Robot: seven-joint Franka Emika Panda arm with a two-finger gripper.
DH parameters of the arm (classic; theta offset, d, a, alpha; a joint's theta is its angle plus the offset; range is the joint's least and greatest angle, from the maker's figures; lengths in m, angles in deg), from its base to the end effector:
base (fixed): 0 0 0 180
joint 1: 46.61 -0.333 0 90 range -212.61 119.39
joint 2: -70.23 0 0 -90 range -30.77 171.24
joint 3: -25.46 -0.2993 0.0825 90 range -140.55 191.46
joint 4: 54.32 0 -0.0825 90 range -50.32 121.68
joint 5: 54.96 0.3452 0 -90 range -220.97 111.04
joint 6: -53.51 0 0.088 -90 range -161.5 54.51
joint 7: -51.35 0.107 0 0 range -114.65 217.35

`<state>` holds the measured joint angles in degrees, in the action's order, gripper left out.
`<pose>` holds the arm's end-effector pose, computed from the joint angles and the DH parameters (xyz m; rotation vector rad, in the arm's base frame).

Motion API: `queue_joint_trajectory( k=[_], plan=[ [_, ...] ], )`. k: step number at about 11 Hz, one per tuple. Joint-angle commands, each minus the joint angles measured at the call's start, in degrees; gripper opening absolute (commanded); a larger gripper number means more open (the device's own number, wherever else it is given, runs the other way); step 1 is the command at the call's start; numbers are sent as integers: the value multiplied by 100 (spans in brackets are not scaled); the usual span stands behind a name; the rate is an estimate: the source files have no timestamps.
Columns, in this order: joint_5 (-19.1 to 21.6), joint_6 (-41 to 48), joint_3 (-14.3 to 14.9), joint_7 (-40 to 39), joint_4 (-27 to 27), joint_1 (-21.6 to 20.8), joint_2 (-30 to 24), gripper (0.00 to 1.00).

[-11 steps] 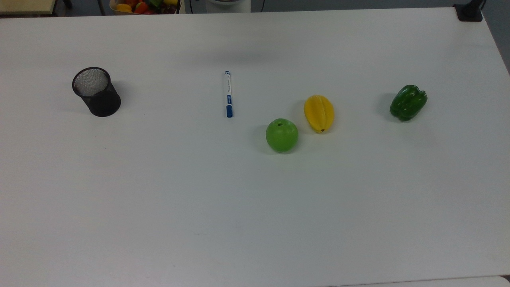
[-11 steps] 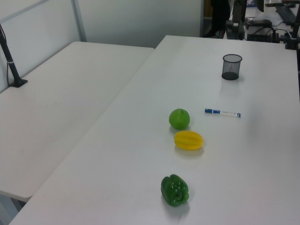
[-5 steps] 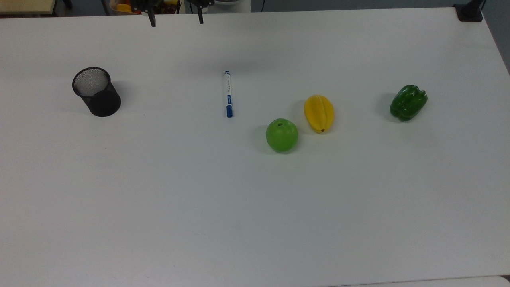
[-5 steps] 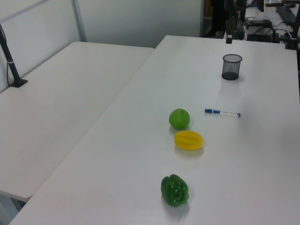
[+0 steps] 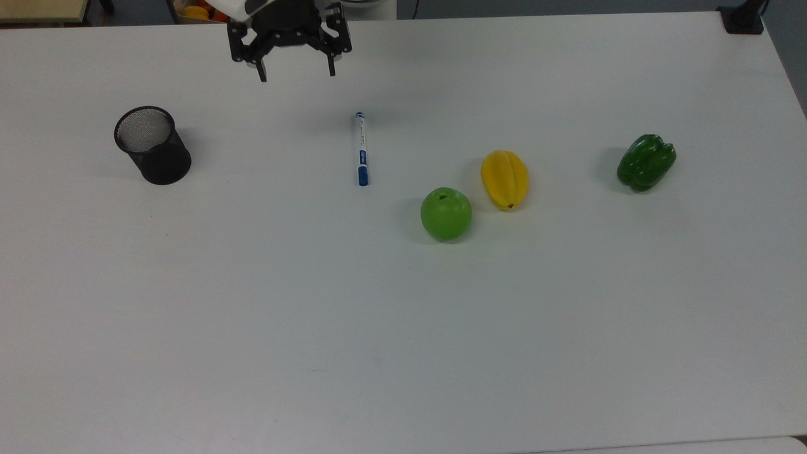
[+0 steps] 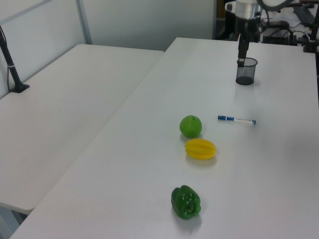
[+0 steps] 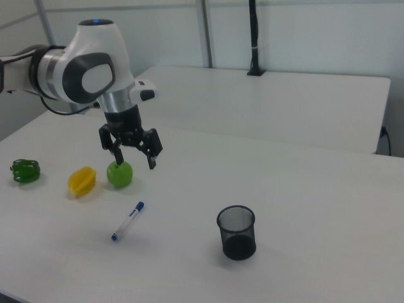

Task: Place marker
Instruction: 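Move the open gripper down over the white marker with blue cap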

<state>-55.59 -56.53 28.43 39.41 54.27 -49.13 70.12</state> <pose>0.5263 -0.0049 0.4967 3.1119 0.3188 0.0406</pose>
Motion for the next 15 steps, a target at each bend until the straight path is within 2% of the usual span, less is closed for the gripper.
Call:
queue_joint_trajectory(
  k=[1,4,7,9,11,15],
  plan=[
    [27,-378,-42,-37,399,14,151,100],
    [18,-526,-42,-20,417,-100,407,100],
    [-8,-1089,-51,332,715,-258,521,100],
    [-34,-1562,-217,515,979,-258,565,100],
    [-244,-1731,-288,805,1015,-267,810,100],
    [-341,-2205,-333,1087,1024,-346,1127,100]
  ],
)
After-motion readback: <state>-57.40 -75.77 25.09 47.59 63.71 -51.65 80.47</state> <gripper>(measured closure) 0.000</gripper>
